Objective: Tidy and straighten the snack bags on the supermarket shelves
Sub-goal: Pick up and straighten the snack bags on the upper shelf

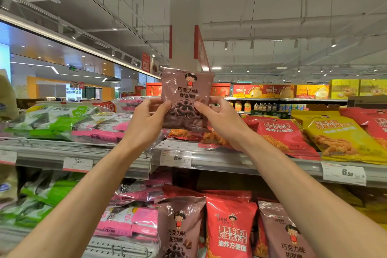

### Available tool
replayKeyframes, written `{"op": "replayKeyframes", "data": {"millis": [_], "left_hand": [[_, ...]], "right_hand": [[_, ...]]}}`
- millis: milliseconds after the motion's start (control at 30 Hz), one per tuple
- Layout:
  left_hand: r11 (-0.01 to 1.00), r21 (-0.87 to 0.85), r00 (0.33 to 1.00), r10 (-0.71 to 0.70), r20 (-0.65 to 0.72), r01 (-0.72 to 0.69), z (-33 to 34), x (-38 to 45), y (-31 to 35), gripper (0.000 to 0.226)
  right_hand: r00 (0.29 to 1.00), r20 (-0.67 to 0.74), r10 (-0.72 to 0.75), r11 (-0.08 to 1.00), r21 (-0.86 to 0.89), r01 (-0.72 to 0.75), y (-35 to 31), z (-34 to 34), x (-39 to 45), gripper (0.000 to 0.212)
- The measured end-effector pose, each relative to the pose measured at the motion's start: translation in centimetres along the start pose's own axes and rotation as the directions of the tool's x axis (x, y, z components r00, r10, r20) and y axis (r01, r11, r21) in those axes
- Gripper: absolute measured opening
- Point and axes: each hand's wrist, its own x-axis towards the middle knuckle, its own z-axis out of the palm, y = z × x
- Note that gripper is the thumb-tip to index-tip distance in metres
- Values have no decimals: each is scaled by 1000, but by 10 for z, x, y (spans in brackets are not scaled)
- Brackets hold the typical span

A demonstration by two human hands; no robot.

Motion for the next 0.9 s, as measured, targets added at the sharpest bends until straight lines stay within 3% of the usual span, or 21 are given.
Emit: {"op": "replayKeyframes", "data": {"millis": [100, 367, 500, 600, 900], "left_hand": [[999, -43, 1000, -11, 3, 11, 3, -10, 12, 20], [988, -152, 994, -18, 112, 35, 28, -52, 21, 31], [988, -154, 979, 5, 206, 27, 49, -77, 20, 16], [985, -167, 970, 1, 245, 41, 61, -92, 13, 17], [970, -208, 971, -78, 227, 126, 110, -150, 6, 12]], "right_hand": [[999, -33, 1, 997, 80, 2, -7, -2, -4, 46], [996, -73, 45, 999, 29, -43, -7, -34, -51, 36], [988, -138, 63, 998, 31, -59, 5, -59, -89, 30], [978, -183, 96, 995, 14, -96, 16, -80, -118, 25], [954, -271, 126, 985, -79, -152, 41, -150, -202, 22]]}}
